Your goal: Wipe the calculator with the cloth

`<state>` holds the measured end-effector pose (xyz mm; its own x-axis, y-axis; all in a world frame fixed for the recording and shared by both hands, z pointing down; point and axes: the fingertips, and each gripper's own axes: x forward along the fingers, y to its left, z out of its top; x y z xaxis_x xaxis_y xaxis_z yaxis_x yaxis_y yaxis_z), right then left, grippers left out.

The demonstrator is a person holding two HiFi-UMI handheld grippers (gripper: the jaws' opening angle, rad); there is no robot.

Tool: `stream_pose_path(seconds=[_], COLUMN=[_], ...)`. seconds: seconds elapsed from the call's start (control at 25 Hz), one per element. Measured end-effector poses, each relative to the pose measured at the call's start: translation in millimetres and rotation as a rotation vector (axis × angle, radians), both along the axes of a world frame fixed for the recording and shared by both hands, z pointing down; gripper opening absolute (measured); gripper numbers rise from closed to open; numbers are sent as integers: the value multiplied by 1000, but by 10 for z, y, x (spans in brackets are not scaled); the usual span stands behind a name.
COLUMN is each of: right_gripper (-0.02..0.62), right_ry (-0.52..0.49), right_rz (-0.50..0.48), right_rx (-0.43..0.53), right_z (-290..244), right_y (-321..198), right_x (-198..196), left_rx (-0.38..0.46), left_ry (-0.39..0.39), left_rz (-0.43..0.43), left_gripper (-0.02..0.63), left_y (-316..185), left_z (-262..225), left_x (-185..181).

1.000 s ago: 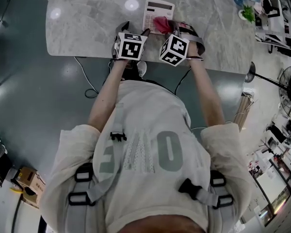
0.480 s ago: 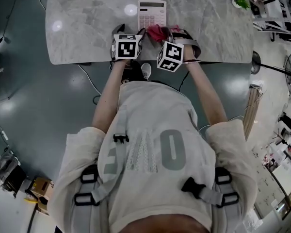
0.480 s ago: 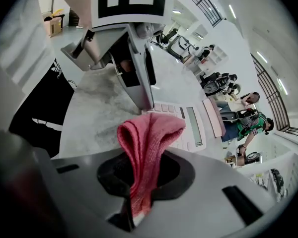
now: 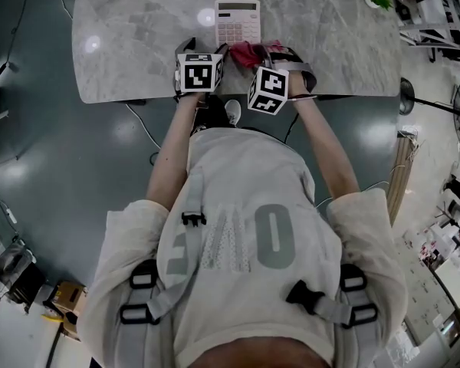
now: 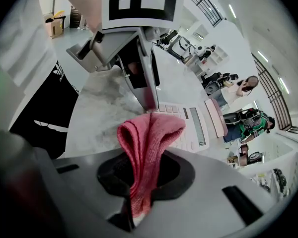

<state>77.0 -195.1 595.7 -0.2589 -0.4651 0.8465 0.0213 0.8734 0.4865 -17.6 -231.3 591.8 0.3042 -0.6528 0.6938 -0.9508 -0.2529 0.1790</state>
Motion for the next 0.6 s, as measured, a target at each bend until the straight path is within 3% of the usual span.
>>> stream_pose_path(seconds=[0.16,0.28,0.32,0.48,0.6], right_gripper=[55,55,57,57,57], right_ry=[-27,-48,-54,-65,-65], right_rz=[16,14,14,7,-4], right_rx=[3,83,109,195,230], right_z=[-158,-443,-543,-858,-991], right_y=[-152,-419,-511,-856,-1062], right_x=[-46,-123,-147,-270,-368], left_rx=[-1,118,165,324,404], left_ry=[38,126,131,81,82], left_rz=[-41,-167,-188,-227,-298], left_gripper=[345,308,283,70,37], left_y=[1,-114,-156,-257,-253], left_z=[-51,-443,-605,-1133,-1408], left_x=[-49,-190,-236,-463,-676])
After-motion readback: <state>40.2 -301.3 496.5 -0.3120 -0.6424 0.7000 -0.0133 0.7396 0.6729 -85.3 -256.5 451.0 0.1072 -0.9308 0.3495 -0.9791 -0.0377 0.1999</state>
